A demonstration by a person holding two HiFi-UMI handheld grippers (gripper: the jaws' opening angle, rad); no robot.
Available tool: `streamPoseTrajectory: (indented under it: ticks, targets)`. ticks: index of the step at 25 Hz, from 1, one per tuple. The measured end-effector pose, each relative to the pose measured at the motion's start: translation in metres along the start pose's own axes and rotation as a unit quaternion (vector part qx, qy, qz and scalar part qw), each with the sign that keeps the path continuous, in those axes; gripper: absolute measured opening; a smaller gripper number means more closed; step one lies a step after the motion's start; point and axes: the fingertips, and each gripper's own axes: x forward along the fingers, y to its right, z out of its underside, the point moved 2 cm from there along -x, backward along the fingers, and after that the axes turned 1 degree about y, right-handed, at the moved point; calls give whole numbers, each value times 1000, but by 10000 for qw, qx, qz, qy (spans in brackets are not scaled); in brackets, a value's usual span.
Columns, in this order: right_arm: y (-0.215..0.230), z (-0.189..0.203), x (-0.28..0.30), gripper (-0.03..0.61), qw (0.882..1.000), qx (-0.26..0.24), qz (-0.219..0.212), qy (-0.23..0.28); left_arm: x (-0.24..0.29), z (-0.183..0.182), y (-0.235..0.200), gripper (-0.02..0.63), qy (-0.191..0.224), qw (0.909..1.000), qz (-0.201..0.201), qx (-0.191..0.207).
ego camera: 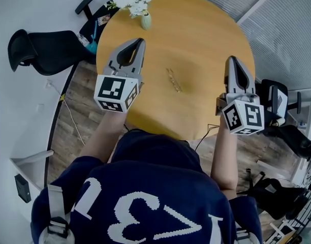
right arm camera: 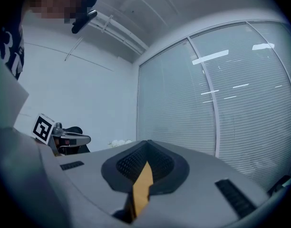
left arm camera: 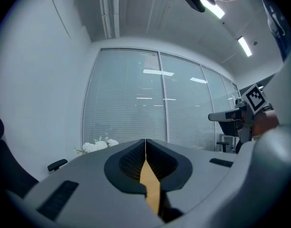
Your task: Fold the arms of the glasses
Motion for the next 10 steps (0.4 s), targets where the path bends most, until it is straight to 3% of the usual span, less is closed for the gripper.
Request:
streamPoseTrajectory:
  ticks: [10]
  targets:
    - [0,4,6,25,10000,-61,0,-24,8,6,0,18,-65,10000,67,22]
